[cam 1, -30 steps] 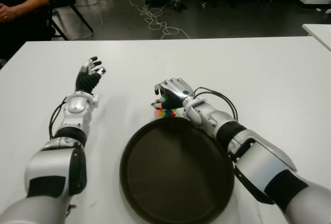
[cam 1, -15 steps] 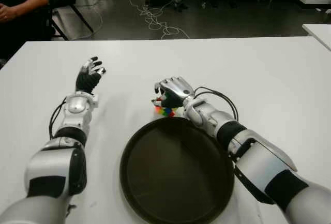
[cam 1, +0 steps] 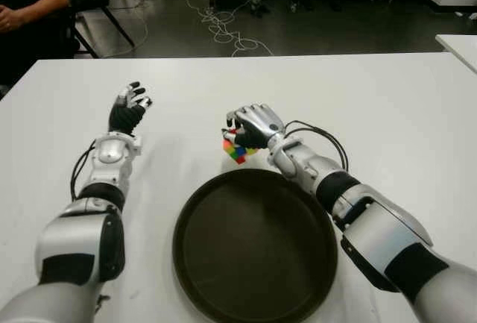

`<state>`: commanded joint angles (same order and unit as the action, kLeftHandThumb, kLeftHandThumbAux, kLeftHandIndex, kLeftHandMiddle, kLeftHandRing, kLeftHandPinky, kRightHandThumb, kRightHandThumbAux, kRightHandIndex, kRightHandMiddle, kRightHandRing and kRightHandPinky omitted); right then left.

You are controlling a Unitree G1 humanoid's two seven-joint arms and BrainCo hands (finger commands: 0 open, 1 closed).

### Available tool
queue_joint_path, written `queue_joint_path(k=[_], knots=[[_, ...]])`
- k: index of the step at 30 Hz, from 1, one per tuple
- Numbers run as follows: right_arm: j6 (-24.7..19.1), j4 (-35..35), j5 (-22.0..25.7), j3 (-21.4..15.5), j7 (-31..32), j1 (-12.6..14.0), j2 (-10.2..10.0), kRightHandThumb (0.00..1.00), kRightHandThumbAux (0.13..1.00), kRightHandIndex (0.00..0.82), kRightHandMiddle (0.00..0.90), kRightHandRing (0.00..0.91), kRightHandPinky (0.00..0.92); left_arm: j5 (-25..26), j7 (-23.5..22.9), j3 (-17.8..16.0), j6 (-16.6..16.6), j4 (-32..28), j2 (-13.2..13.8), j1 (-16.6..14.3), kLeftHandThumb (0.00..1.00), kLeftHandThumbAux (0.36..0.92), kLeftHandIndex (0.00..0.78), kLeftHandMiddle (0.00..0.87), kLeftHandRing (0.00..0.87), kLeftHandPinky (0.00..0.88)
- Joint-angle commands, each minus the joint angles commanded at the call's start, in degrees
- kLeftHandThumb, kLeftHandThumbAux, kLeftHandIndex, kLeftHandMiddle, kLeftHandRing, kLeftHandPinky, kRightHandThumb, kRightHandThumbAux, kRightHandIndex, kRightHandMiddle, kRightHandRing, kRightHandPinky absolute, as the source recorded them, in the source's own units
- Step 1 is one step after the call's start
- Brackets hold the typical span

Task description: Pick up the Rubik's Cube and put it in the plate

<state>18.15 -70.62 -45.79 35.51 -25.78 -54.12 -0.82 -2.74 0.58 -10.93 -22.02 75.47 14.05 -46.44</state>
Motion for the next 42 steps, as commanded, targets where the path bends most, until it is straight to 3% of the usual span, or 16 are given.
queue_joint_path(k=[16, 42], knots=[[-1.0, -0.3, 0.3, -0.9, 0.6, -0.8, 0.2, 0.692, 0.729, 0.425, 0.579, 0.574, 0.581, 0.0, -0.2, 0.1, 0.1, 0.0, 0.1, -0.1, 0.133, 0.601, 0.072, 0.157, 0.134, 0.096], [0.3, 2.8, 1.1, -2.7, -2.1, -2.1, 2.3, 0.693, 0.730, 0.423, 0.530, 0.544, 0.563, 0.2, -0.3, 0.0, 0.9, 0.2, 0.2, -0.3, 0.150, 0.573, 0.080, 0.159, 0.135, 0.096]])
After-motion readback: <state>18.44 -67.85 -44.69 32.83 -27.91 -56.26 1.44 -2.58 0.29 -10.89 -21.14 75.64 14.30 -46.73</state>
